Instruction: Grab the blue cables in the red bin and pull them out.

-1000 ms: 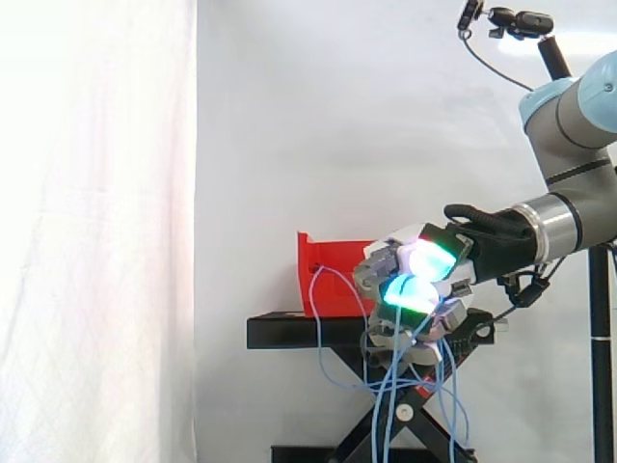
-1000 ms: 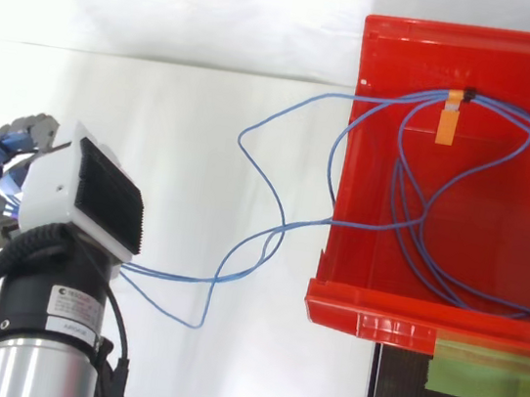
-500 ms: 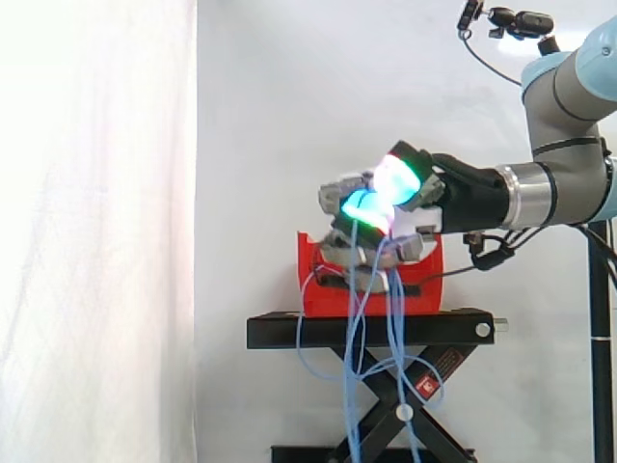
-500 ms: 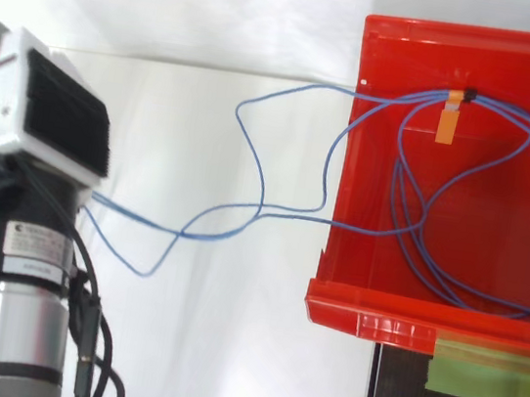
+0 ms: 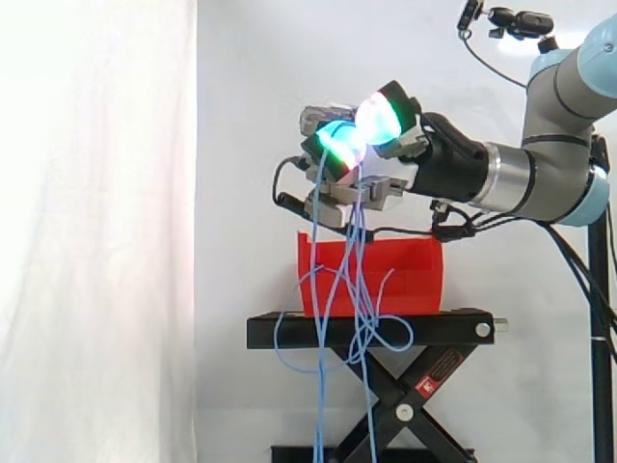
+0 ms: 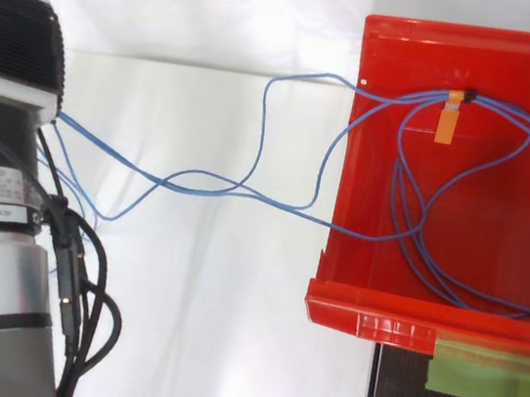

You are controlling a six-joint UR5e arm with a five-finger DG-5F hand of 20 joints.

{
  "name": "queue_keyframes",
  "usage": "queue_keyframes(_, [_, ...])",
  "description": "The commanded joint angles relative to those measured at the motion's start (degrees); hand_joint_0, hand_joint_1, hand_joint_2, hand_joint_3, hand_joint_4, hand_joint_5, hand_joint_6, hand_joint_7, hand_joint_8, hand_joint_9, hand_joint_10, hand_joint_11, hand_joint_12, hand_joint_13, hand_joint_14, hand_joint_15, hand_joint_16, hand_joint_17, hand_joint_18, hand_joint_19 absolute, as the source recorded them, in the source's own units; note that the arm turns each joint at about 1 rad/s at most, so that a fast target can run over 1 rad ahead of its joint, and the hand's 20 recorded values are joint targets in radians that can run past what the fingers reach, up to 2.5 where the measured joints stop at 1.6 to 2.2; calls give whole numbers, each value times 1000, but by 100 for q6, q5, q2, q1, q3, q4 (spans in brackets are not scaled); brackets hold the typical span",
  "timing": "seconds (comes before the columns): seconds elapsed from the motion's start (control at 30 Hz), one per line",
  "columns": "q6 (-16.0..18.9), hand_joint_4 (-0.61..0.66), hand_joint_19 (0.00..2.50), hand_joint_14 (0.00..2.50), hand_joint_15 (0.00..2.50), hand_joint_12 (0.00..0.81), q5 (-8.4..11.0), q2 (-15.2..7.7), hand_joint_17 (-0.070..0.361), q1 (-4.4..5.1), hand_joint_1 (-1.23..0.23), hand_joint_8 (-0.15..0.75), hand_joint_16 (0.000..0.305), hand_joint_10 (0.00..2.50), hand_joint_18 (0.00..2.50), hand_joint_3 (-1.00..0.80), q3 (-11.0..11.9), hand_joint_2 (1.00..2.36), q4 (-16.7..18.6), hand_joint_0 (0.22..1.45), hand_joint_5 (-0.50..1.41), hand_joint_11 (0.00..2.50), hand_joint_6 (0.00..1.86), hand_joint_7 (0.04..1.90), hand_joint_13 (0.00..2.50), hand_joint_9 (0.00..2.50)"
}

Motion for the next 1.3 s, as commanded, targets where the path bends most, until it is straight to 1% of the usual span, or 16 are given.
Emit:
queue_keyframes(0.0, [-338,-46,1014,1031,1429,280,-155,0,96,-2,-902,184,43,268,1018,-1000,-14,1000,101,991,460,1609,1418,382,1261,1059])
queue_keyframes(0.1, [-461,-46,1017,1035,1421,272,-155,0,96,-2,-901,187,43,328,1019,-1000,-216,1000,109,990,460,1615,1416,384,1262,1049])
queue_keyframes(0.2, [-452,-46,1022,1040,1425,281,-172,0,96,16,-901,178,43,457,1019,-1000,-664,1000,171,990,462,1575,1415,377,1262,1034])
queue_keyframes(0.23, [-452,-46,1024,1039,1426,274,-172,0,95,16,-901,180,42,510,1018,-1000,-664,1000,171,990,462,1572,1414,379,1261,1032])
queue_keyframes(0.27, [-443,-47,1027,1044,1421,281,-172,0,95,16,-902,178,42,551,1016,-1000,-735,1000,224,989,463,1562,1412,381,1262,1028])
queue_keyframes(0.37, [-232,-48,1025,1049,1432,274,-111,0,96,51,-902,177,43,575,1012,-1000,-1130,1000,522,987,465,1562,1409,384,1257,1024])
queue_keyframes(0.47, [-30,-46,1028,1052,1433,275,-40,0,96,86,-905,178,43,594,1008,-1000,-1262,1000,522,983,468,1561,1408,387,1255,1020])
queue_keyframes(0.6, [154,-49,1030,1051,1426,273,65,0,96,112,-910,175,43,633,1005,-1000,-1262,1000,470,981,473,1543,1406,384,1254,1015])
queue_keyframes(0.7, [321,-49,1030,1052,1423,277,171,-8,97,130,-912,177,43,639,1000,-1000,-1262,1000,285,982,476,1554,1405,390,1253,1012])
queue_keyframes(0.87, [427,-49,1031,1044,1428,276,302,-35,97,165,-912,183,43,643,998,-1000,-1262,1000,48,983,477,1549,1405,389,1250,1010])
queue_keyframes(1.07, [409,-51,1031,1036,1425,276,338,-35,96,191,-913,176,43,636,997,-1000,-1289,1000,21,983,478,1550,1404,392,1250,1008])
queue_keyframes(1.1, [409,-50,1032,1035,1424,276,338,-35,97,200,-913,177,43,639,994,-1000,-1385,1000,39,983,479,1546,1404,390,1251,1006])
queue_keyframes(1.13, [427,-49,1029,1035,1425,275,329,-35,96,218,-913,177,43,636,994,-1000,-1596,1000,162,983,479,1535,1404,390,1250,1008])
queue_keyframes(1.2, [427,-52,1032,1031,1420,274,346,-35,97,227,-914,178,43,635,993,-1000,-1719,1000,338,983,481,1548,1405,382,1251,1005])
queue_keyframes(1.23, [427,-58,1029,1031,1430,276,355,-35,96,227,-914,178,43,635,993,-1000,-1816,1000,496,983,480,1535,1404,393,1251,1006])
queue_keyframes(1.27, [436,-60,1031,1028,1434,269,382,-35,96,235,-915,184,43,635,993,-1000,-1939,1000,900,985,481,1534,1404,393,1250,1007])
